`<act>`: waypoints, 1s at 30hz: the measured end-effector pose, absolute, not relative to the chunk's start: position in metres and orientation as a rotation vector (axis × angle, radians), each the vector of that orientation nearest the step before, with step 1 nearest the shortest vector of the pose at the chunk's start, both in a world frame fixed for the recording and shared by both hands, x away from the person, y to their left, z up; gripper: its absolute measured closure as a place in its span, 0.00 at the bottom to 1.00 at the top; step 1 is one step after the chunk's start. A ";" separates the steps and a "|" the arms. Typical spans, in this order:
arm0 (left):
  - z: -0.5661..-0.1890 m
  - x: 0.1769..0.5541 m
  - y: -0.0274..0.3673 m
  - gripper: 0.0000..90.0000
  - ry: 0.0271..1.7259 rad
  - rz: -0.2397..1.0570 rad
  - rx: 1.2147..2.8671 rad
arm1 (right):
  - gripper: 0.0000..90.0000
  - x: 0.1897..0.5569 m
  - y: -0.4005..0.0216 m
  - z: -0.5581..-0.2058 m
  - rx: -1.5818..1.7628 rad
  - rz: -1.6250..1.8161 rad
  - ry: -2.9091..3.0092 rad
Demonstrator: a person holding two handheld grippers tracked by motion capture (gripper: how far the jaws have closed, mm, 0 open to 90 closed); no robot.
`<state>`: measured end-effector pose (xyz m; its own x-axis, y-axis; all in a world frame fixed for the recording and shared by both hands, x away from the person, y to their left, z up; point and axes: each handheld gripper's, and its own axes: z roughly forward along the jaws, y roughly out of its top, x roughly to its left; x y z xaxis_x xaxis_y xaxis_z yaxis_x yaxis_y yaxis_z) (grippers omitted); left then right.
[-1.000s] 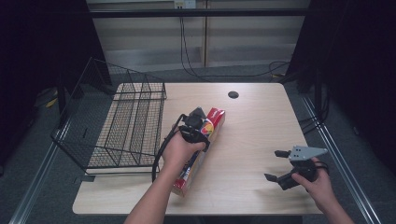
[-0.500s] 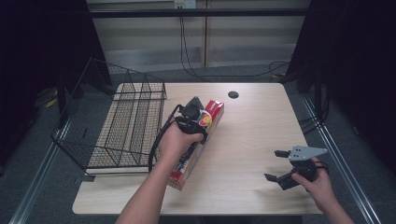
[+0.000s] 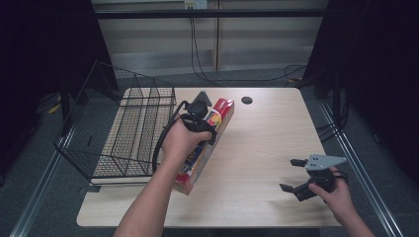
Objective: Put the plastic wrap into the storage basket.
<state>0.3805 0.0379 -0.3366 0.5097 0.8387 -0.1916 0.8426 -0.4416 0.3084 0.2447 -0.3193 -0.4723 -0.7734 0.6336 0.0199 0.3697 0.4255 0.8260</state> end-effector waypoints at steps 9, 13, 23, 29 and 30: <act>-0.323 0.385 0.044 0.49 1.406 -0.004 2.370 | 0.02 0.244 -0.319 -0.472 0.865 1.277 2.389; -0.318 0.386 0.047 0.49 1.415 -0.008 2.363 | 0.02 0.244 -0.319 -0.472 0.864 1.279 2.392; -0.307 0.390 0.055 0.49 1.452 0.006 2.340 | 0.02 0.244 -0.319 -0.472 0.865 1.280 2.394; -0.300 0.391 0.061 0.49 1.463 0.014 2.330 | 0.02 0.244 -0.319 -0.472 0.866 1.280 2.397; -0.298 0.392 0.062 0.49 1.463 0.006 2.333 | 0.02 0.244 -0.319 -0.472 0.866 1.278 2.397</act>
<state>0.3915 0.0625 -0.2979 0.4565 0.8675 -0.1974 0.8660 -0.3824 0.3223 0.2445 -0.3186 -0.4723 -0.7775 0.6283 0.0262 0.3718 0.4257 0.8250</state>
